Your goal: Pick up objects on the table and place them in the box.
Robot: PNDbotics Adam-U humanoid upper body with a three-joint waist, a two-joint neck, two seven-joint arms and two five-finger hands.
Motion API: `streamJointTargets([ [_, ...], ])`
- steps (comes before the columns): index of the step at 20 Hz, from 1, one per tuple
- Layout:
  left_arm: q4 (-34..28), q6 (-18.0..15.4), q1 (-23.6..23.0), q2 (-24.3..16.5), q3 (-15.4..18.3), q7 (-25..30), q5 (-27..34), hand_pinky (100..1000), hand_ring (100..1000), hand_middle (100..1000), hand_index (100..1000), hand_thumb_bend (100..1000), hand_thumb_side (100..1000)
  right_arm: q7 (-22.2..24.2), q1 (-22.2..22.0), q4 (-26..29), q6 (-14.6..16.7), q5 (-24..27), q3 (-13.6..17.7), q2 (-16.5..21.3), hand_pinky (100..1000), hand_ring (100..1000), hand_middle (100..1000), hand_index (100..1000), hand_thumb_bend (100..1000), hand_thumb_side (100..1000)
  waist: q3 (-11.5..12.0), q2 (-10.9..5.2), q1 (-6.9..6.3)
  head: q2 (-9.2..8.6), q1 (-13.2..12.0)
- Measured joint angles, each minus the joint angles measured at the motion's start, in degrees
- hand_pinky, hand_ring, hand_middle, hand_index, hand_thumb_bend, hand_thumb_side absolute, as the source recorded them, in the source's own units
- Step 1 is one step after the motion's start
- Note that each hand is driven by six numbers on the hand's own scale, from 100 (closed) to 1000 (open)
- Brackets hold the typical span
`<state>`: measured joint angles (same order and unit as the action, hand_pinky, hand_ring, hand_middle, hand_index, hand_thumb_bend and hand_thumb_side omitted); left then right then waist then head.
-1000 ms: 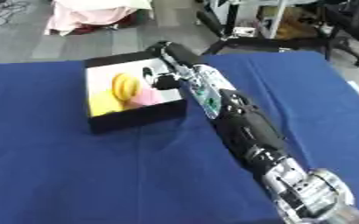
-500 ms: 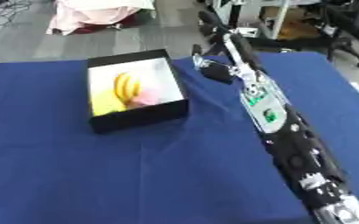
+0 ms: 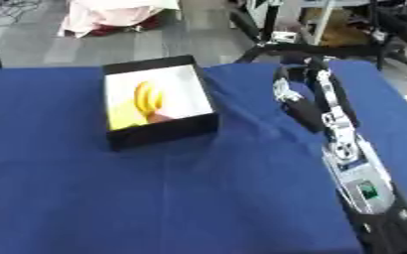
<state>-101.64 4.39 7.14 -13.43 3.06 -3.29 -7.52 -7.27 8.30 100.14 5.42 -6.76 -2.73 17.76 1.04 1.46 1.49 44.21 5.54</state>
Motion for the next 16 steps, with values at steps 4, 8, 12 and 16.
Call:
streamJointTargets([
  [4, 0.3, -0.1, -0.2, 0.8, -0.1, -0.1, 0.0, 666, 624, 643, 801, 465, 839, -0.2, -2.8, 0.2, 0.9, 0.6, 0.7, -3.0, 783, 715, 728, 801, 100, 582, -0.3, 0.05, 0.0, 0.0, -0.5],
  [8, 1.0, -0.1, -0.7, 1.4, -0.3, -0.1, 0.0, 665, 623, 642, 801, 465, 841, -0.6, -4.6, 0.0, 1.5, 1.1, 0.6, -4.6, 782, 712, 724, 796, 100, 592, -0.7, 0.05, 0.0, 0.0, -0.9],
  [12, 1.2, -0.1, -1.1, 1.5, -0.5, -0.1, 0.0, 665, 623, 642, 801, 465, 841, -0.6, -5.2, -0.2, 1.9, 1.3, 0.6, -5.0, 781, 710, 721, 789, 100, 591, -1.0, 0.05, 0.0, 0.0, -0.9],
  [16, 1.3, -0.1, -1.1, 1.5, -0.7, 0.0, 0.0, 665, 623, 642, 801, 464, 841, -0.6, -5.3, -0.4, 2.1, 1.3, 0.5, -5.4, 780, 708, 719, 785, 100, 586, -1.1, 0.05, 0.0, 0.0, -0.9],
])
